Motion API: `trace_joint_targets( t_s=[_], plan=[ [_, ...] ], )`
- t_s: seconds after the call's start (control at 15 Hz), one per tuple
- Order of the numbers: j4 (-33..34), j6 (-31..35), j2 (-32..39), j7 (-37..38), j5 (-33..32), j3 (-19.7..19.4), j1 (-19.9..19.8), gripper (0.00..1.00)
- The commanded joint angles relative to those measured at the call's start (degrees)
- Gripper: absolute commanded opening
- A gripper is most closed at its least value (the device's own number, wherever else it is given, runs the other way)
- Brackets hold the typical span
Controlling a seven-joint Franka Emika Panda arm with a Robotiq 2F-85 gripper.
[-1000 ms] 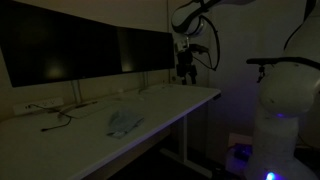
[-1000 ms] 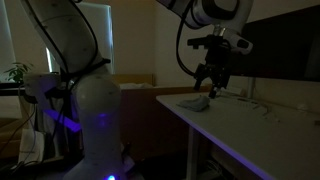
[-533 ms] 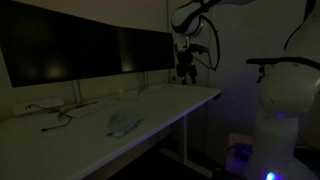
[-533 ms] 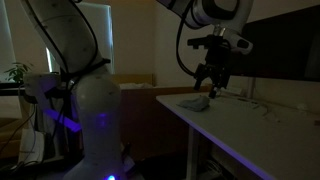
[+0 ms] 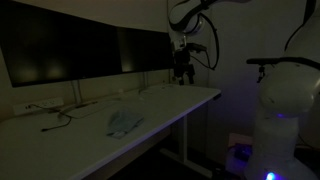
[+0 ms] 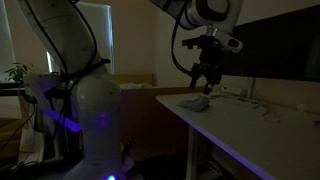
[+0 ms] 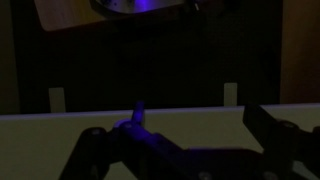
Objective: Wipe the table using the blue cloth
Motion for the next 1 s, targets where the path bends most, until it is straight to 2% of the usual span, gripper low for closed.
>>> trace_joint_targets(
  t_s=[0.0, 0.2, 0.53, 0.8, 0.93],
  plan=[
    [-3.89, 2.02, -5.05, 6.96, 2.27, 6.24, 1.79, 1.00],
    [-4.03, 5.00, -6.26, 12.68, 3.63, 11.58, 4.38, 1.00],
    [-2.32, 15.77, -3.66, 22.22, 3.50, 19.20, 7.85, 1.00],
    [-2.27, 30.54, 0.04, 31.07, -0.91, 25.04, 7.30, 1.00],
    [-0.98, 35.00, 4.30, 33.58, -3.14, 26.81, 6.99, 1.00]
  ],
)
